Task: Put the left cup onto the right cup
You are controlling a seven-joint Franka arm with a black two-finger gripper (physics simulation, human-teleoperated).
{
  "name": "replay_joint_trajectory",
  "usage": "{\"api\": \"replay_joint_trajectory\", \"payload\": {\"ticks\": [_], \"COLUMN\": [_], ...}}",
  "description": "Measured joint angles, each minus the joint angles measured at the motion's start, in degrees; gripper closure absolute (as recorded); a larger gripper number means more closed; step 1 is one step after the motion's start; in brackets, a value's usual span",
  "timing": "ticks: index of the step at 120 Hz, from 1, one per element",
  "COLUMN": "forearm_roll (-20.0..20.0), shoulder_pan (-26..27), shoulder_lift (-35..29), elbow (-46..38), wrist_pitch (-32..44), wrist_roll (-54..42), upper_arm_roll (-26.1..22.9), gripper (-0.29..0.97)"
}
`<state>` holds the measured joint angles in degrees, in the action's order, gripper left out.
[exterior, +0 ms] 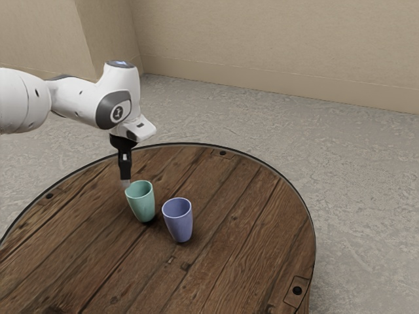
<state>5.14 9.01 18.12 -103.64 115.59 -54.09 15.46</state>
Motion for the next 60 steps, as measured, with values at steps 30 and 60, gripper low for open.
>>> {"api": "replay_joint_trajectory", "payload": {"ticks": [30, 60], "forearm_roll": [-0.11, -0.64], "shoulder_pan": [0.40, 1.58], "shoulder_lift": [6.51, 9.58], "elbow": [6.68, 7.42], "wrist_pitch": [1.04, 1.93], "wrist_roll": [-2.90, -4.99], "upper_arm_roll": [0.00, 0.00], "gripper": [0.00, 0.00]}}
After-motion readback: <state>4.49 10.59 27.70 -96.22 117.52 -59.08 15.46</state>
